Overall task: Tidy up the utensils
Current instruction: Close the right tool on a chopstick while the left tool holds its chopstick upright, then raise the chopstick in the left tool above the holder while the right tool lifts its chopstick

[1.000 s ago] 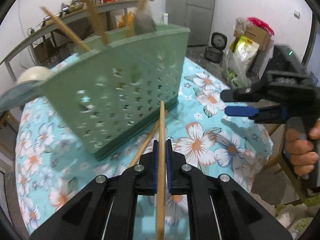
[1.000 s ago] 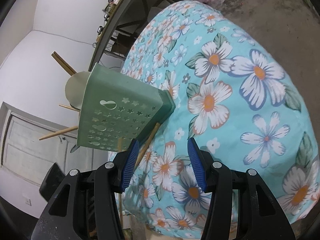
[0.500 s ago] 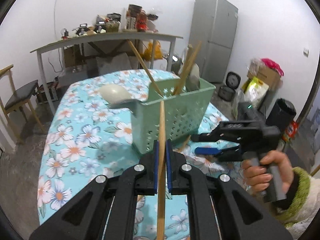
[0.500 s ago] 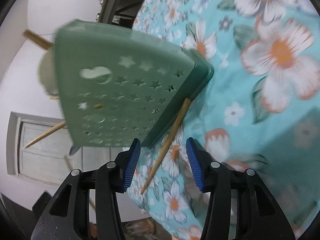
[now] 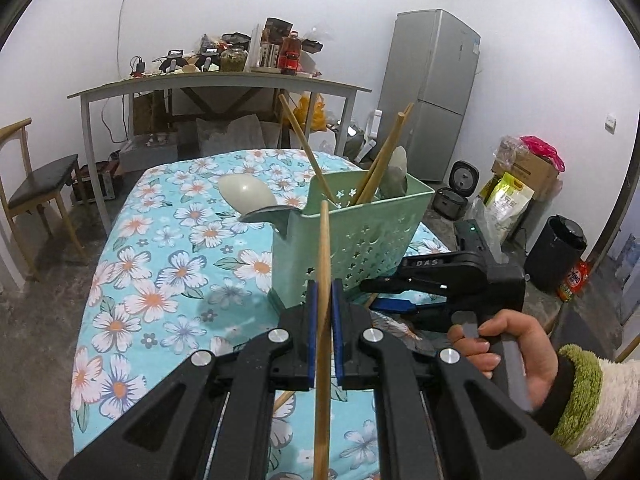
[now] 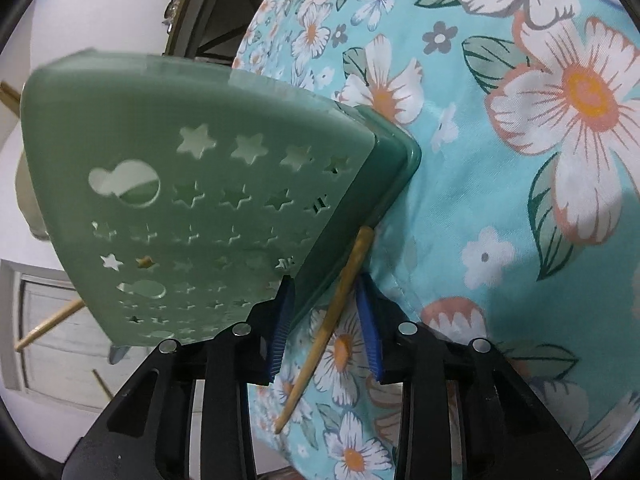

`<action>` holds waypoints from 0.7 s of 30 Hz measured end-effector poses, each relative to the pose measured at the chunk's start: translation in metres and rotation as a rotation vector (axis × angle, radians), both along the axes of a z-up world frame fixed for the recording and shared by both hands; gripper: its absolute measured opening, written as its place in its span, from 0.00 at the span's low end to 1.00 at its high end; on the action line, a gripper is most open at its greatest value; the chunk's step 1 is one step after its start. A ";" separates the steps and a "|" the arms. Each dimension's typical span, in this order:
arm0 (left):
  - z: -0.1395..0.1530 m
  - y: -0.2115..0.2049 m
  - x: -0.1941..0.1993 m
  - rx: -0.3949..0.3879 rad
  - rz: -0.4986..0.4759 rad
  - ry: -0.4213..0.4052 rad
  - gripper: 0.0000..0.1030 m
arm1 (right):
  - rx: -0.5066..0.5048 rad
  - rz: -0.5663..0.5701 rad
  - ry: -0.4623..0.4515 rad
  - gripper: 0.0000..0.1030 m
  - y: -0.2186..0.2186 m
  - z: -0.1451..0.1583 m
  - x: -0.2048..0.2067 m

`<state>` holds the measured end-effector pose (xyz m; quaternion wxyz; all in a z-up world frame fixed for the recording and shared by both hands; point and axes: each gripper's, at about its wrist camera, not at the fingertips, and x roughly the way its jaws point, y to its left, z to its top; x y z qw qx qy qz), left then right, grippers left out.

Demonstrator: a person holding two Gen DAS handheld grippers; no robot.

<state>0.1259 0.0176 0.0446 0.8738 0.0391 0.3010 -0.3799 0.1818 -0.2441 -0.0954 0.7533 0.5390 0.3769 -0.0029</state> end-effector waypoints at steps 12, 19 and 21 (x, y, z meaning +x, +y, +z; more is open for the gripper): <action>0.009 0.005 0.000 -0.037 0.007 -0.011 0.06 | 0.023 -0.056 -0.032 0.08 0.002 -0.010 -0.021; 0.038 0.004 0.003 -0.104 0.011 -0.072 0.06 | -0.024 -0.050 -0.136 0.06 -0.026 0.010 -0.049; 0.051 0.002 0.006 -0.139 0.014 -0.096 0.06 | -0.064 -0.047 -0.168 0.06 -0.032 0.029 -0.061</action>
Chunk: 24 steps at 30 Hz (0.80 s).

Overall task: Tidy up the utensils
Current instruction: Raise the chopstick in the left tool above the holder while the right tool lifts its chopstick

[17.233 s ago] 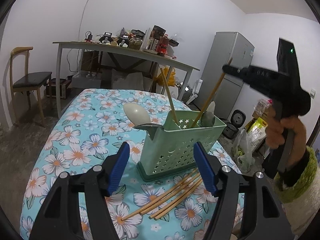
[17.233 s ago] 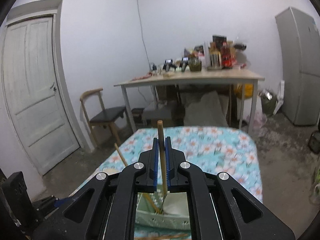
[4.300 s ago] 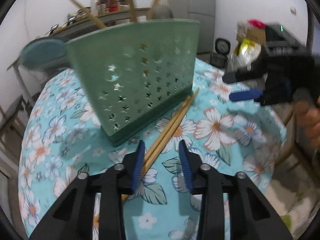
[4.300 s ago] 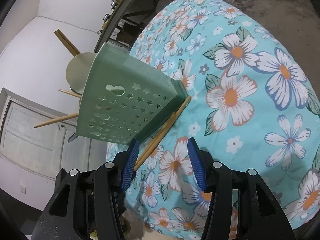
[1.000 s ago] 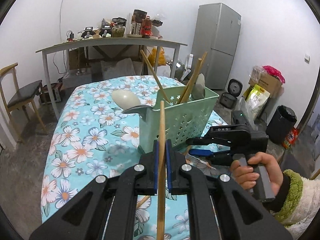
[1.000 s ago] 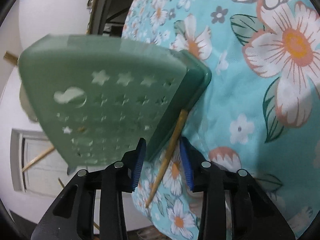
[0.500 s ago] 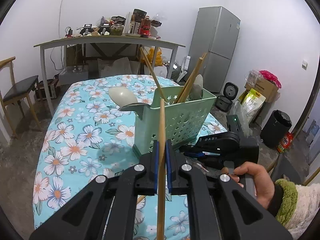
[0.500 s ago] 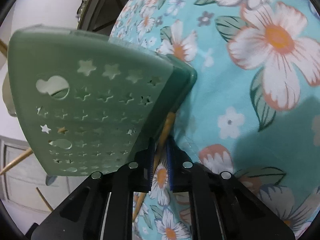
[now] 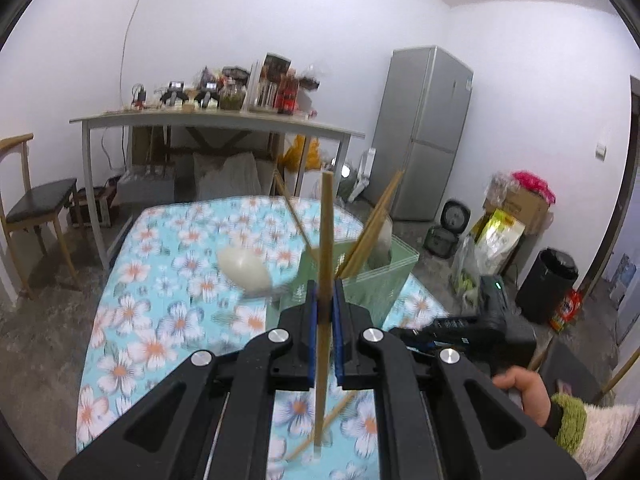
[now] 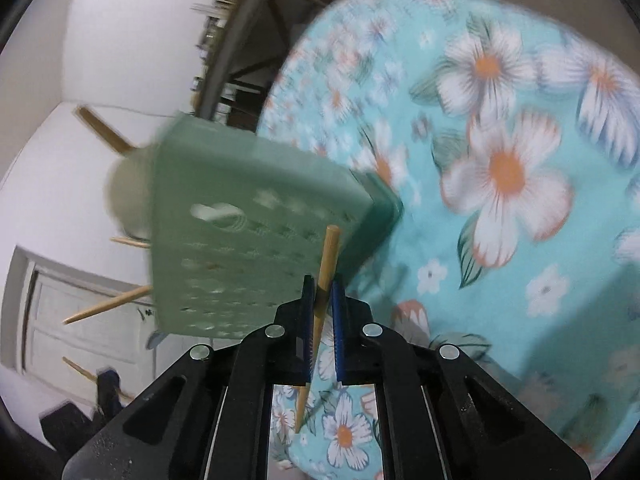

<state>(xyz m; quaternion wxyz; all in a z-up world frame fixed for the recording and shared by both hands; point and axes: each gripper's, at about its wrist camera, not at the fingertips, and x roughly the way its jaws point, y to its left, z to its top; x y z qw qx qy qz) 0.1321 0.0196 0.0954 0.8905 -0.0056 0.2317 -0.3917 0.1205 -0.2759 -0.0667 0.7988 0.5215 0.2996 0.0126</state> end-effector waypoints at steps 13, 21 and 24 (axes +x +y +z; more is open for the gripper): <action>0.070 -0.007 0.010 -0.068 0.065 -0.187 0.06 | -0.247 0.015 -0.133 0.05 0.009 0.070 -0.022; 0.097 -0.004 0.016 -0.131 0.094 -0.250 0.06 | -0.227 0.022 -0.136 0.05 0.002 0.066 -0.023; 0.097 -0.009 0.022 -0.157 0.085 -0.256 0.06 | -0.227 0.019 -0.134 0.05 0.002 0.067 -0.025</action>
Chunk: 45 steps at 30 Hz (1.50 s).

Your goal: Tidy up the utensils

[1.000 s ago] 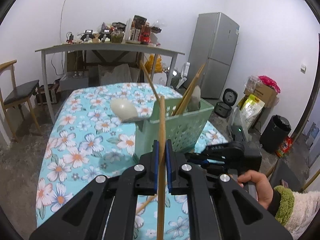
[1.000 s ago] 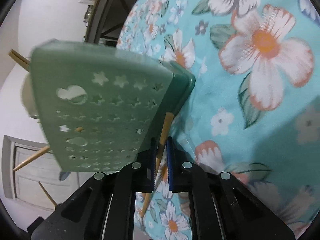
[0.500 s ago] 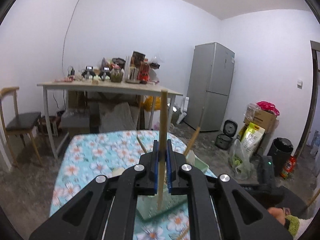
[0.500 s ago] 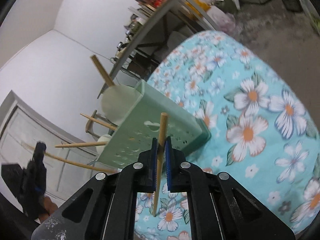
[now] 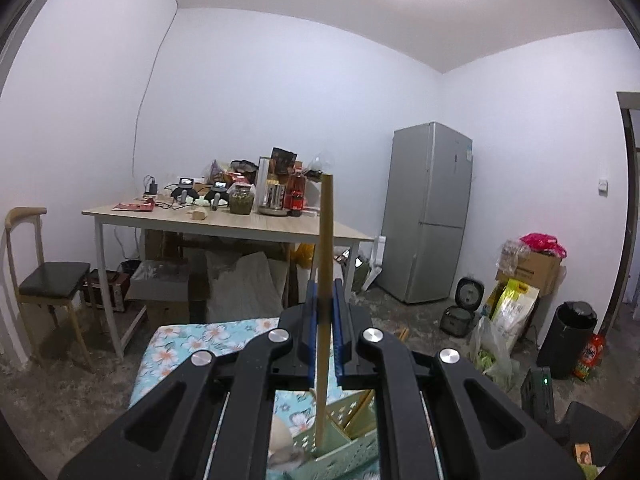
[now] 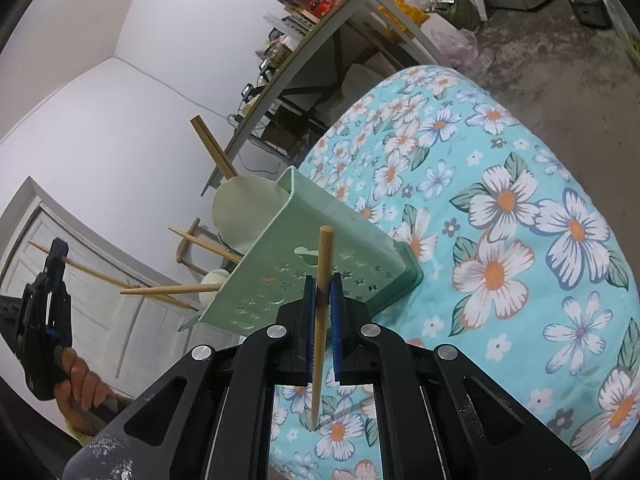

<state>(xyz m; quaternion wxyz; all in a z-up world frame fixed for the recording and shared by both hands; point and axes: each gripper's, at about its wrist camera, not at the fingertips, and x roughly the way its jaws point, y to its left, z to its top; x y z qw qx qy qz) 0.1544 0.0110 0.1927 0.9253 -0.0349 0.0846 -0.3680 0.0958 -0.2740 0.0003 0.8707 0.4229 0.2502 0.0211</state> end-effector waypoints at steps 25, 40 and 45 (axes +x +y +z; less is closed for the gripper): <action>-0.083 -0.003 0.047 -0.046 0.033 0.215 0.58 | -0.217 -0.003 -0.089 0.04 0.013 0.057 -0.010; -0.087 0.065 0.011 -0.075 0.133 0.223 0.77 | -0.416 0.185 -0.458 0.04 0.062 0.204 -0.014; -0.101 0.084 -0.001 -0.062 0.157 0.265 0.78 | -0.524 0.177 -0.530 0.04 0.078 0.229 0.005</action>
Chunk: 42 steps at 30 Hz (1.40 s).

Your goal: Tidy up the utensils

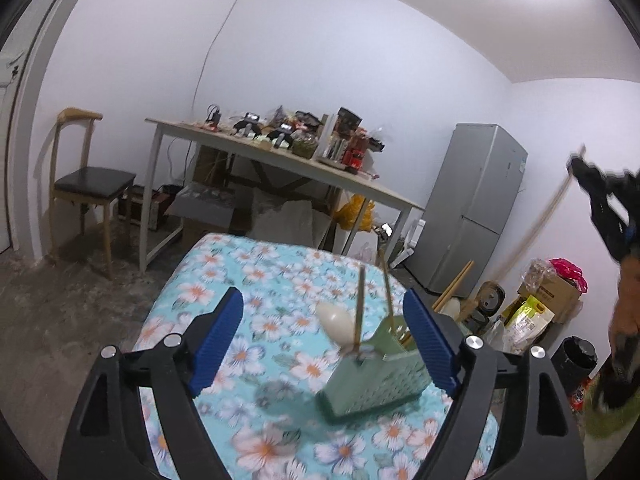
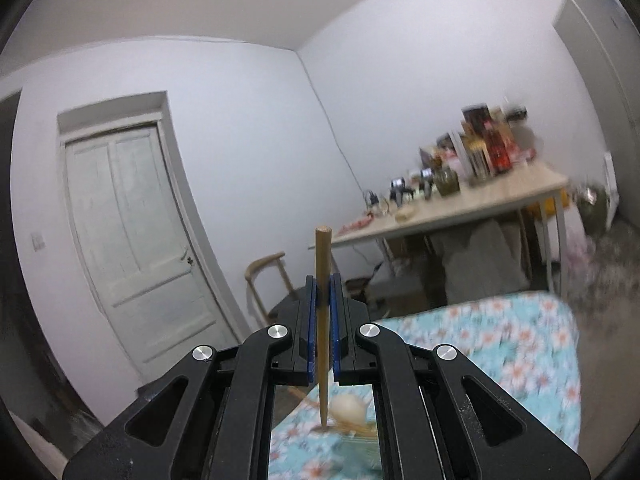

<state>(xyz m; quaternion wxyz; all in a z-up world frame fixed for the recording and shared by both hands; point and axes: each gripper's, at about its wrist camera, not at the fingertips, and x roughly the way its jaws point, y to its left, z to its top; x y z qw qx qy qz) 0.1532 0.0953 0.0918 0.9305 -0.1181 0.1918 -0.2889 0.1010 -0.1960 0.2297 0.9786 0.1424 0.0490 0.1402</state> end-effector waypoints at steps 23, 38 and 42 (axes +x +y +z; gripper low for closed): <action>-0.019 -0.003 -0.022 0.046 -0.028 0.055 0.81 | -0.279 -0.097 0.150 0.36 0.037 -0.065 0.056; -0.015 -0.054 -0.033 0.125 -0.097 0.086 0.95 | -0.011 -0.239 0.303 0.74 -0.015 -0.121 -0.018; -0.016 -0.070 -0.030 0.175 -0.074 0.133 0.95 | -0.019 -0.283 0.409 0.80 -0.016 -0.147 -0.020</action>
